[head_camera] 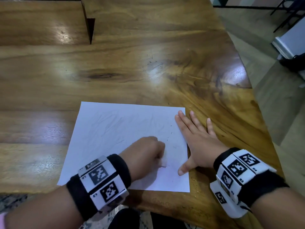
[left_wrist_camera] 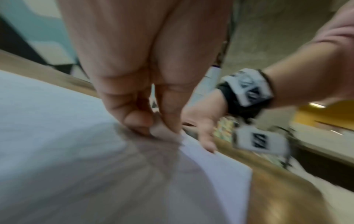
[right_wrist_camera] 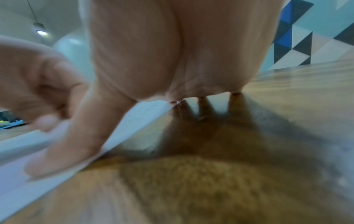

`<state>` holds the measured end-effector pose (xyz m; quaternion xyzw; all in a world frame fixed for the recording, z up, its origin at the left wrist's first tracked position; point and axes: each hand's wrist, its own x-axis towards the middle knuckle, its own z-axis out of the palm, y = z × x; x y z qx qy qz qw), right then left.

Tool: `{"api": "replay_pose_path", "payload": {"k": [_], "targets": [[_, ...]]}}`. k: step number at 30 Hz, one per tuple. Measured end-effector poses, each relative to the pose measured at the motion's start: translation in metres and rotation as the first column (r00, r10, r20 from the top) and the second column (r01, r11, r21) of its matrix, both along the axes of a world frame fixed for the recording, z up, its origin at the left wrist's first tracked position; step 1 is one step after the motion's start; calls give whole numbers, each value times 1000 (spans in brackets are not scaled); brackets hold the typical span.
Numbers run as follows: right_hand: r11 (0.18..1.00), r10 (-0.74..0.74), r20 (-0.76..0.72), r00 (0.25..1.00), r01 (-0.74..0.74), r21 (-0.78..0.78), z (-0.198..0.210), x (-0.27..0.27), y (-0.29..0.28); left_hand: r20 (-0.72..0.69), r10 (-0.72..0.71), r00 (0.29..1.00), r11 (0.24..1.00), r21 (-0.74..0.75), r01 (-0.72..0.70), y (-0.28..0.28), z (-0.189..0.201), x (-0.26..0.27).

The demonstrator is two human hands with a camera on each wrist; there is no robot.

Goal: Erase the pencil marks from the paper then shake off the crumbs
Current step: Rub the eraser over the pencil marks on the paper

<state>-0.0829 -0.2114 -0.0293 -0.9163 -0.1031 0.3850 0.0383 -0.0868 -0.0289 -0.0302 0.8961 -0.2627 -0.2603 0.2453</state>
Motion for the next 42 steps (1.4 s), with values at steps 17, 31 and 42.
{"api": "replay_pose_path", "payload": {"k": [17, 31, 42], "targets": [[1000, -7, 83, 996, 6, 17, 11, -6, -14, -61, 255, 965, 957, -125, -261, 5, -14, 16], [996, -31, 99, 995, 23, 84, -3, -2, -12, 37, 301, 953, 953, -33, -300, -47, 2, 58], [998, -43, 77, 996, 39, 48, -3, 0, -11, -44, 182, 982, 981, 69, -179, -48, 4, 65]]}}
